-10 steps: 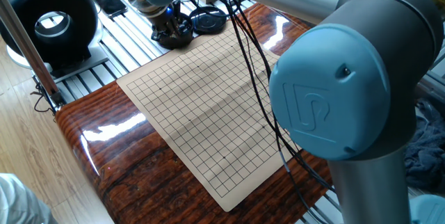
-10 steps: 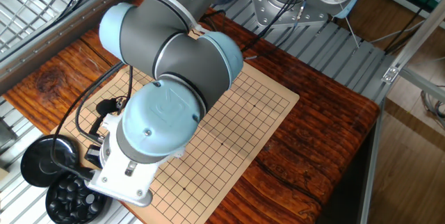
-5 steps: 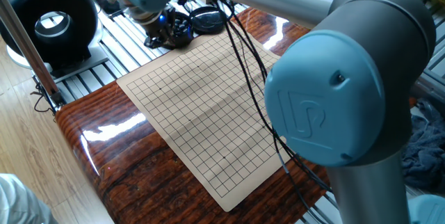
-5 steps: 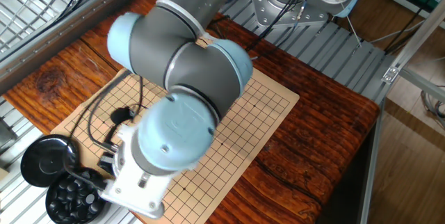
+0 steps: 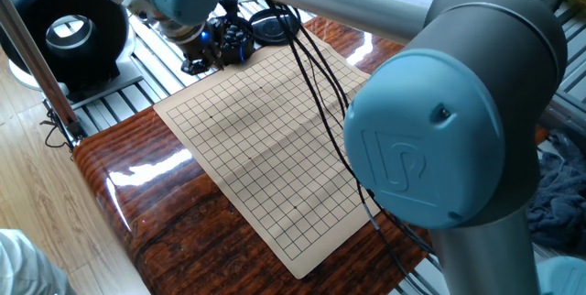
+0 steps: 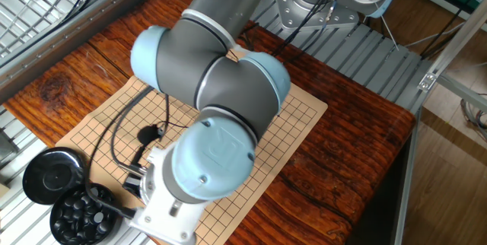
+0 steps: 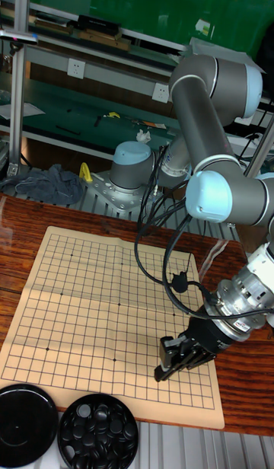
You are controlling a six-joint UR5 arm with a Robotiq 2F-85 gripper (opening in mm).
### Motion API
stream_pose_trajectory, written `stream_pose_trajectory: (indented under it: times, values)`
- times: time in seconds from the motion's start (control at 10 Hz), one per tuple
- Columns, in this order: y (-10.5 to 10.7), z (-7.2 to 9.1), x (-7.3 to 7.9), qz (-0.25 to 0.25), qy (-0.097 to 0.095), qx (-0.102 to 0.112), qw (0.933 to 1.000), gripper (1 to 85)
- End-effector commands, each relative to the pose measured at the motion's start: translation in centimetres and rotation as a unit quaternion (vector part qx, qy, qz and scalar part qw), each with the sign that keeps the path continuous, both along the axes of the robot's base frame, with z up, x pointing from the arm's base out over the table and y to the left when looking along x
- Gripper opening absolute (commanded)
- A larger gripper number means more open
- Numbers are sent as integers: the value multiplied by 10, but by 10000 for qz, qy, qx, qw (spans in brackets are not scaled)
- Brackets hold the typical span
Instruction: Play the first move as black on the 3-4 point in the upper right corner of the Go board
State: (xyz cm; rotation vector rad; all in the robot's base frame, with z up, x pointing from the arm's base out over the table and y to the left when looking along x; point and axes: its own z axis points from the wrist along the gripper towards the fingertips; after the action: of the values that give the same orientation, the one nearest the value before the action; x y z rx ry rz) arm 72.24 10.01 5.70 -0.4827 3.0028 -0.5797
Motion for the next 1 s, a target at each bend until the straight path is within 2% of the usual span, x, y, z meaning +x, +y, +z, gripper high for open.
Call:
stream_pose_trajectory:
  times: [0.0,0.5,0.9]
  values:
    - [22,-12,-9,-133,49,378,9992,13]
    - [29,-17,-9,-295,-66,352,9989,13]
    - [37,-20,-10,-371,-55,495,9981,13]
